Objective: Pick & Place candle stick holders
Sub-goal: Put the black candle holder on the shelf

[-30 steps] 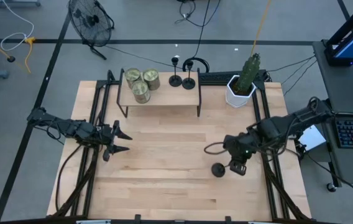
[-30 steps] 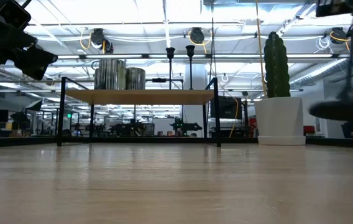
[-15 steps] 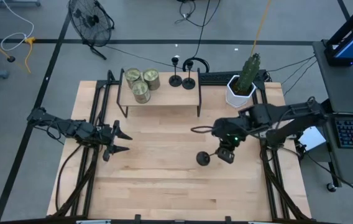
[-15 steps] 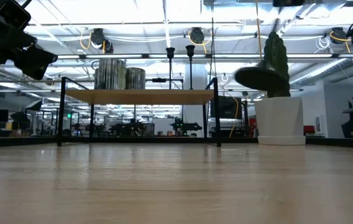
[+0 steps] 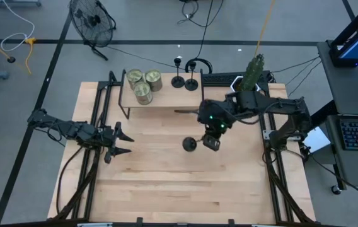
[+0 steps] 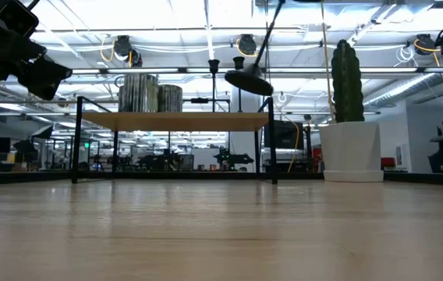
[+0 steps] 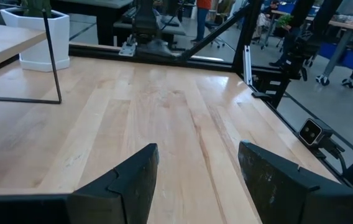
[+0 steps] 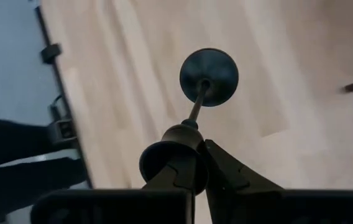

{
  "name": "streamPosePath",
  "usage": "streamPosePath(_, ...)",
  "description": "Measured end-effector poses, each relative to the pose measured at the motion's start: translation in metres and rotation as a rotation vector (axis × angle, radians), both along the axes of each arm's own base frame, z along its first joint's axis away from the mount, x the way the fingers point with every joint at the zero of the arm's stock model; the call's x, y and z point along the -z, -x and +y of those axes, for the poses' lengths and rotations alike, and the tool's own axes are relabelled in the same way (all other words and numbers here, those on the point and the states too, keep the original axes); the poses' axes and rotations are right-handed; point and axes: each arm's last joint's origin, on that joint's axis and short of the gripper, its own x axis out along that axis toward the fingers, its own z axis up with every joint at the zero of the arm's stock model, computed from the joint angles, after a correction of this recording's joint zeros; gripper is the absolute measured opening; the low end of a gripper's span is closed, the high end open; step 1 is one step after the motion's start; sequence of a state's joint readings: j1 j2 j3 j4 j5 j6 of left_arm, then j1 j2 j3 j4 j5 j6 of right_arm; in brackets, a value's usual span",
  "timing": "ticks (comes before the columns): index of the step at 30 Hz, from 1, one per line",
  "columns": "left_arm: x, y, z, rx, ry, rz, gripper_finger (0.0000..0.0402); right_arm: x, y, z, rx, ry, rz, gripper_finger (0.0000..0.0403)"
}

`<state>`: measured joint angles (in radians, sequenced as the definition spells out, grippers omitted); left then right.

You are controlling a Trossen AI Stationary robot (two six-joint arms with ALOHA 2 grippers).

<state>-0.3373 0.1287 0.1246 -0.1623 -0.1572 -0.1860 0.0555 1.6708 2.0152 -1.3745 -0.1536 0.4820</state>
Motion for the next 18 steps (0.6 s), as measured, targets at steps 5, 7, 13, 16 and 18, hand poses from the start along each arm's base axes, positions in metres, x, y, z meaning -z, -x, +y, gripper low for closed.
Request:
streamPosePath(5,0.000,0.000,0.000,0.001,0.004,0.000,0.0232,-0.012,0.000,-0.023,0.045,0.091,-0.017,0.0006)
streamPosePath(7,0.000,0.000,0.000,0.001,0.007,0.001,0.0232,-0.016,0.002,-0.035,0.073,0.126,-0.025,0.0006)
streamPosePath(13,0.000,0.000,0.000,0.001,0.011,0.002,0.0232,-0.026,0.007,-0.069,0.127,0.247,-0.060,0.0006)
streamPosePath(16,0.000,0.000,0.000,0.001,0.011,0.001,0.0232,-0.026,0.010,-0.088,0.146,0.275,-0.062,0.0006)
streamPosePath(18,0.000,0.000,0.000,0.001,0.011,0.001,0.0232,-0.026,0.011,-0.101,0.165,0.290,-0.067,0.0006)
